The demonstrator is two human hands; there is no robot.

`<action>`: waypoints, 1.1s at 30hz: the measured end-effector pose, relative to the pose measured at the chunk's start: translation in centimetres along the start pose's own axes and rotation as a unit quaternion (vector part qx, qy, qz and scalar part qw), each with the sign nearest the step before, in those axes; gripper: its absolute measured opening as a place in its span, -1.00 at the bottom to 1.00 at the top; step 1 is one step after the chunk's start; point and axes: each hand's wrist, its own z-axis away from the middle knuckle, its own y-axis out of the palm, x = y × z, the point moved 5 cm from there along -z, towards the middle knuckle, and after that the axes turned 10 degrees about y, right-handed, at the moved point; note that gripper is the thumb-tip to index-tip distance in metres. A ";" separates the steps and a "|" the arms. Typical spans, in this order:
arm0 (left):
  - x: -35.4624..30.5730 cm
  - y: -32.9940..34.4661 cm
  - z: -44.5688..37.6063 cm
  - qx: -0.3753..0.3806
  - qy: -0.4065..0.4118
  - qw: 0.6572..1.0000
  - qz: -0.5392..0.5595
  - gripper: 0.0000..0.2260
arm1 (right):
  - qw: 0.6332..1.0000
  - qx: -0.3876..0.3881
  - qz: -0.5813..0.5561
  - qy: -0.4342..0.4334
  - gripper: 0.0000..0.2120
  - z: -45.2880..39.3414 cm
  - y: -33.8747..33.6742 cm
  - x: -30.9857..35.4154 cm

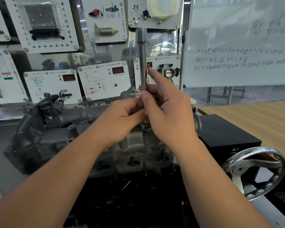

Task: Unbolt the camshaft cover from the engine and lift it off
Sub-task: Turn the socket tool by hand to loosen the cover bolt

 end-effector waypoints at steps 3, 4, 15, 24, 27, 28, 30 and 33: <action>-0.1 0.1 -0.2 -0.017 0.008 1.000 -0.017 -0.70 | 1.000 -0.001 -0.021 -0.001 -0.53 0.1 0.1 0.2; -0.1 0.1 -0.3 -0.020 0.009 0.999 -0.025 -0.66 | 1.000 -0.010 -0.022 0.000 -0.55 0.1 0.1 0.2; 0.1 0.0 -0.2 -0.012 -0.002 1.000 0.008 -0.66 | 1.000 -0.013 -0.024 0.006 -0.53 -0.2 0.0 -0.2; 0.4 0.0 -0.1 -0.021 -0.017 0.998 0.052 -0.75 | 1.000 -0.007 -0.004 -0.006 -0.65 -0.2 -0.2 -0.2; 0.4 0.1 -0.2 -0.010 -0.019 0.999 0.044 -0.79 | 1.000 0.014 -0.015 0.008 -0.59 -0.4 -0.4 -0.3; 0.4 0.1 -0.2 -0.011 -0.015 0.999 0.039 -0.79 | 1.000 0.016 -0.016 0.008 -0.58 -0.4 -0.4 -0.3; 0.3 0.1 -0.3 -0.015 -0.003 0.999 0.031 -0.82 | 1.000 0.012 -0.008 0.005 -0.60 -0.4 -0.4 -0.2; 0.4 0.1 -0.3 -0.033 0.002 0.999 0.031 -0.85 | 1.000 -0.017 0.014 -0.012 -0.64 -0.2 -0.3 -0.1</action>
